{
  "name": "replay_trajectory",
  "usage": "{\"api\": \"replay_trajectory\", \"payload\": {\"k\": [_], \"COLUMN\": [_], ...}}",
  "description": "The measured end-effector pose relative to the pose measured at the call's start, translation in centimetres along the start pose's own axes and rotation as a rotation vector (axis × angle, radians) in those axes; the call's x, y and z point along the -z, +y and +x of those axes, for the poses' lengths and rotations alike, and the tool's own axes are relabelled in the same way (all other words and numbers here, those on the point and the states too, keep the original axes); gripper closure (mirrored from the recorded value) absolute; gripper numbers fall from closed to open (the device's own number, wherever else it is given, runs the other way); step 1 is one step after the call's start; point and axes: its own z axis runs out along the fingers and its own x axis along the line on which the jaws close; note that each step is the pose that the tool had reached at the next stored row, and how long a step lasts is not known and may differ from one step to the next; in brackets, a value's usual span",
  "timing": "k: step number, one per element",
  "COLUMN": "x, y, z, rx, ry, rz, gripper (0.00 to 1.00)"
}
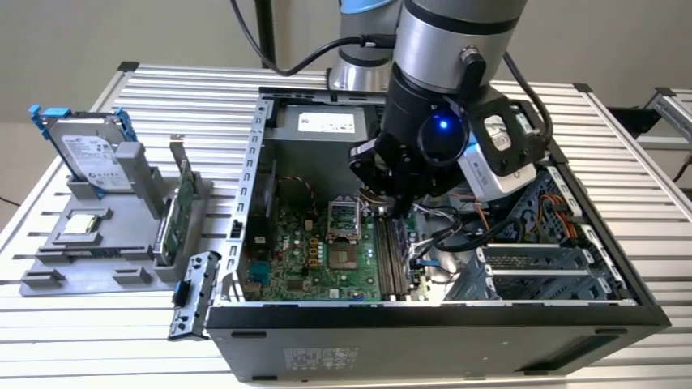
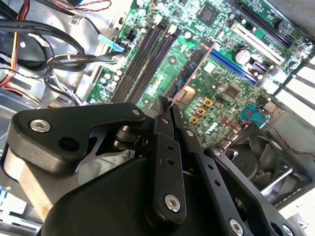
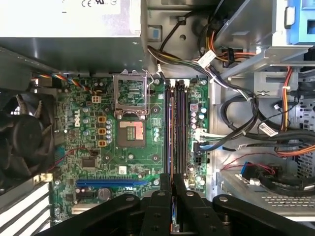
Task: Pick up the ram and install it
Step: 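Press down the ram until it locks into place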
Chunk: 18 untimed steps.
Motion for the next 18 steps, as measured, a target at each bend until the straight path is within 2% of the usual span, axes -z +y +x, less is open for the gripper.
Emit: {"api": "replay_trajectory", "payload": {"k": [18], "x": [-1.85], "y": [0.0], "z": [-0.81], "rx": [0.0], "ry": [0.0], "rz": [-0.0001], "gripper": [1.0]}}
